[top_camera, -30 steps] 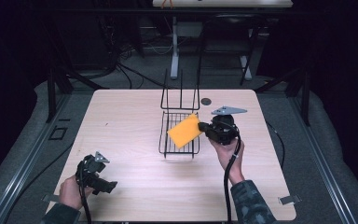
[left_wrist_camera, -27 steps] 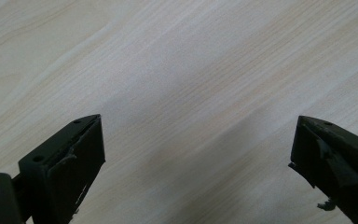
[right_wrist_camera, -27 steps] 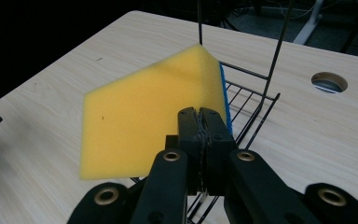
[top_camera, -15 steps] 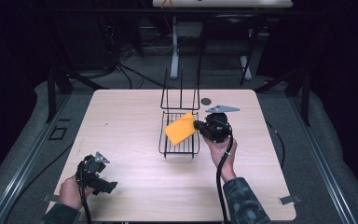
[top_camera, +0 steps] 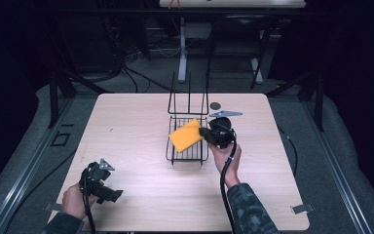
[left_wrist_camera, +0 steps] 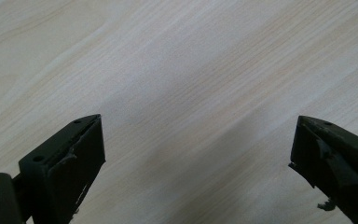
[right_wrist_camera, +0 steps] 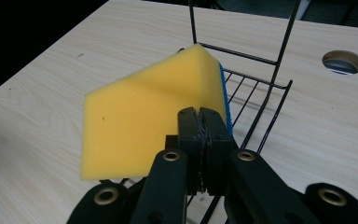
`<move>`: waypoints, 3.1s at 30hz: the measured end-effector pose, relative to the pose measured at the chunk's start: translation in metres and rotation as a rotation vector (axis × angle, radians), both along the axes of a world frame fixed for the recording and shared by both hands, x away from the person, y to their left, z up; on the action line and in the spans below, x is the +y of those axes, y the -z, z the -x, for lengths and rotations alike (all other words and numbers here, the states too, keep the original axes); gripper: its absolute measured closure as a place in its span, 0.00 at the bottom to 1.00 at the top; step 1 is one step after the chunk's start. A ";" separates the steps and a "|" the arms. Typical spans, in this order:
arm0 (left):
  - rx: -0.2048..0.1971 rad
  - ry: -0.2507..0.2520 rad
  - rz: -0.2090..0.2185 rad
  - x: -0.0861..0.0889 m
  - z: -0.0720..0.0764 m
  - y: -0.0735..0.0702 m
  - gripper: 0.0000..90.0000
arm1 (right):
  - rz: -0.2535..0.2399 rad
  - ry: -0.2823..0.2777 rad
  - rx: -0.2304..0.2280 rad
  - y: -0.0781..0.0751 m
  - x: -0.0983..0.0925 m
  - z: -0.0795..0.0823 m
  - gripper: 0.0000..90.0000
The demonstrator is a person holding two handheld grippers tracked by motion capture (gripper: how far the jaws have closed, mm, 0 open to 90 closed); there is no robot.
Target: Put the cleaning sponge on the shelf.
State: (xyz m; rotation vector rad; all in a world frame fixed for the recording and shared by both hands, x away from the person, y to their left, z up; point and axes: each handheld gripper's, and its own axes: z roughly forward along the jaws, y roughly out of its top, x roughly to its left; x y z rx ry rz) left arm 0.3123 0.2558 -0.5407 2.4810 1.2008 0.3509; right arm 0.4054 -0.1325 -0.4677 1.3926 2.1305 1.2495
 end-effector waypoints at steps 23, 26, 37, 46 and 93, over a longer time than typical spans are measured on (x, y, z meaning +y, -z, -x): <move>0.002 0.009 -0.003 -0.001 0.001 0.000 0.03 | -0.001 0.081 0.181 0.039 0.009 -0.017 0.92; 0.001 0.009 -0.003 0.000 0.001 -0.001 0.03 | 0.015 0.070 0.196 0.039 0.008 -0.017 0.89; 0.006 0.012 -0.012 -0.003 0.002 0.000 0.04 | 0.105 0.058 0.256 0.042 0.011 -0.011 0.73; 0.007 0.015 -0.014 -0.003 0.001 0.000 0.04 | 0.109 0.025 0.272 0.037 0.009 -0.001 0.67; 0.003 0.033 -0.011 -0.008 0.000 0.001 0.03 | 0.227 0.003 0.076 -0.004 -0.116 0.121 0.05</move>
